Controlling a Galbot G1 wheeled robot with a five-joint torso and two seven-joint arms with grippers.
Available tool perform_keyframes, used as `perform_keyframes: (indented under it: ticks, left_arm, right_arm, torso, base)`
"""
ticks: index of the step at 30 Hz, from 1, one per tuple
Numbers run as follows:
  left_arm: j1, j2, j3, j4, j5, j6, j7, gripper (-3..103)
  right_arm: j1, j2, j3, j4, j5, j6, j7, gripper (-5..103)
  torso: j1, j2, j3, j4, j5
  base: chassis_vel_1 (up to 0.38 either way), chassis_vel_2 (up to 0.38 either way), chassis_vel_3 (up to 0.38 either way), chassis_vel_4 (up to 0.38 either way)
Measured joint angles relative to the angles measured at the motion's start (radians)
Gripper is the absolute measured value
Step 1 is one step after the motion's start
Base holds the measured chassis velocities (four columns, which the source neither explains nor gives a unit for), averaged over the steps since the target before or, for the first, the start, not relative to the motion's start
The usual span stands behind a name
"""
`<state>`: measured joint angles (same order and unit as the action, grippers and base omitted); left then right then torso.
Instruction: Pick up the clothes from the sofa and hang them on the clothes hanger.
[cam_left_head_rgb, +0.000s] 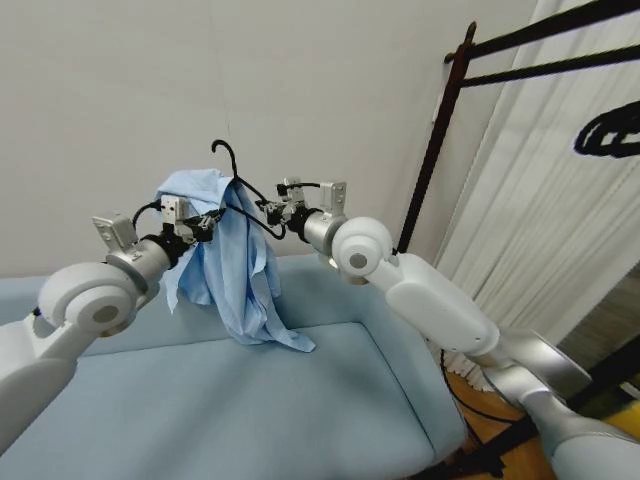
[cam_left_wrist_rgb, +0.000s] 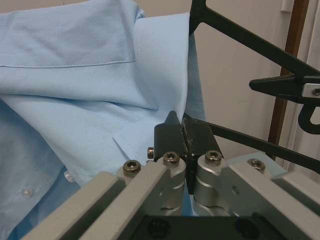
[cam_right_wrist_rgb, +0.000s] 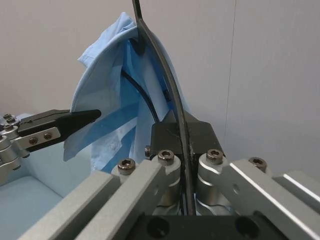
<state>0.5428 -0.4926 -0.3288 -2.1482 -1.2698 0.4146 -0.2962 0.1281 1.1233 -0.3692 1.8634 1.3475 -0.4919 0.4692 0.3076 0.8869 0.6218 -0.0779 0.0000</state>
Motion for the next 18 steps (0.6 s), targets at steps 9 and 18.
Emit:
perform_keyframes:
  ticks: [9, 18]
  left_arm:
    - [-0.014, -0.026, 0.004, 0.027, 0.006, -0.019, -0.031, 0]
    - [-0.016, -0.034, 0.003, 0.036, 0.018, -0.022, -0.041, 11]
  right_arm:
    - [0.011, -0.004, -0.013, 0.011, 0.001, 0.007, -0.008, 2]
    - [0.026, -0.002, -0.024, -0.01, -0.021, 0.008, -0.021, 2]
  torso:
    - [0.0, 0.0, 0.0, 0.0, 0.0]
    - [0.0, 0.0, 0.0, 0.0001, 0.0]
  base:
    - [0.0, 0.0, 0.0, 0.0]
    - [0.0, 0.0, 0.0, 0.0]
